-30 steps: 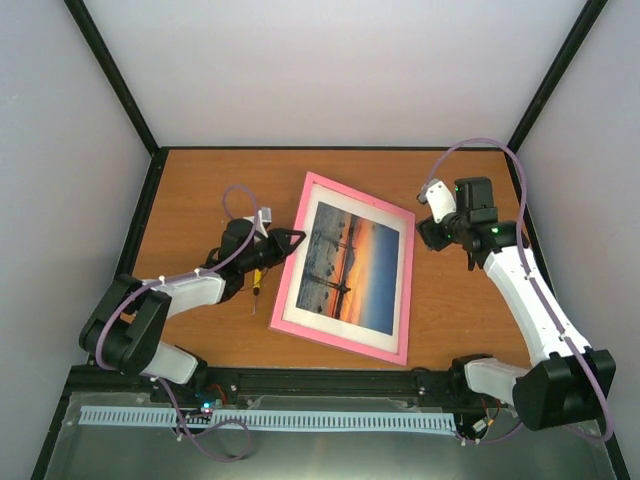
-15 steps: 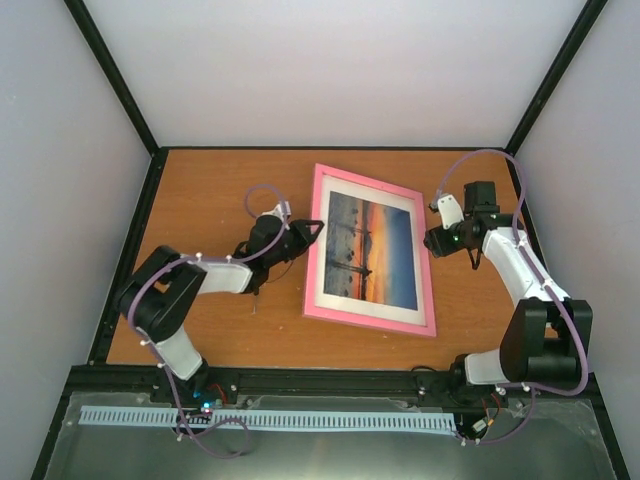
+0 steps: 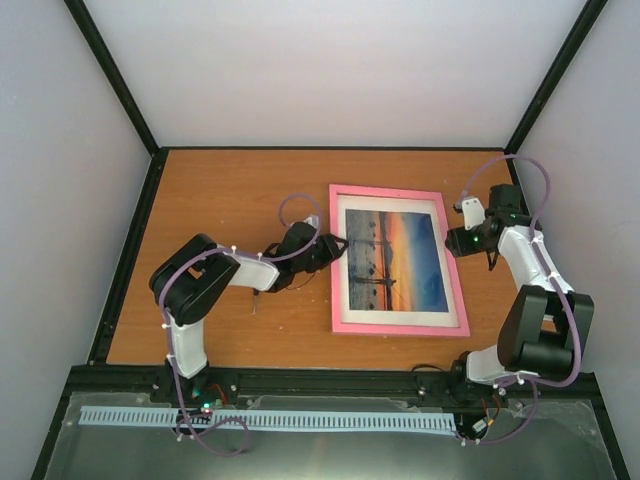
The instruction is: Take the photo out of the frame
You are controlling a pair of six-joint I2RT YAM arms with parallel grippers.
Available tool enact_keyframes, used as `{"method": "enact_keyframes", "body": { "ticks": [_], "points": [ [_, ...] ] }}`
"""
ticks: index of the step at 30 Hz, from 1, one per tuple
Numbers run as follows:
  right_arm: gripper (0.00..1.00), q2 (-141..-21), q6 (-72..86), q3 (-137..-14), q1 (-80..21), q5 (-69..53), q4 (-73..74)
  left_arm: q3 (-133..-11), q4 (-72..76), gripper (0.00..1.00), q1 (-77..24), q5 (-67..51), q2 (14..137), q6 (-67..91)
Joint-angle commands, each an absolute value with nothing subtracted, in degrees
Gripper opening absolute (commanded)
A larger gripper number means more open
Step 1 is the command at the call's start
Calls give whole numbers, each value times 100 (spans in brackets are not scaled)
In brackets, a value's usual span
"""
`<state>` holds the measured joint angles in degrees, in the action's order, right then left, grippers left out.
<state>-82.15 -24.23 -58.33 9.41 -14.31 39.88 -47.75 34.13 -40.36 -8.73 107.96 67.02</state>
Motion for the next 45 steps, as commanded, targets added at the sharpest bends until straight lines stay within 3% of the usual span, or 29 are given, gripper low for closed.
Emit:
{"method": "enact_keyframes", "body": {
  "ticks": [1, 7, 13, 19, 25, 36, 45],
  "points": [
    [63, -8337, -2594, -5814, 1231, -1596, 3888, -5253, 2652, 48, -4135, -733, 10753, 6318],
    [62, -8434, -2665, -5826, 1388, -1663, 3903, -5281, 1497, 62, -4142, 138, 10372, 5944],
    [63, -8493, -2693, -5781, 1406, -1687, 3933, -5314, 760, 67, -4139, 956, 9827, 5316],
    [62, -8560, -2681, -5725, 1406, -1798, 4106, -5449, -117, 65, -4139, 1134, 9421, 4802],
    [62, -8677, -2681, -5714, 1398, -1857, 4128, -5660, -844, 56, -4250, 605, 9439, 4508],
    [61, -9135, -2540, -5718, 1390, -1687, 4062, -6479, -1683, 61, -4975, 639, 10373, 4382],
    [59, -9099, -2711, -5318, 1389, -1608, 4035, -6573, -1933, 56, -5094, 830, 10688, 4785]
  ]
}}
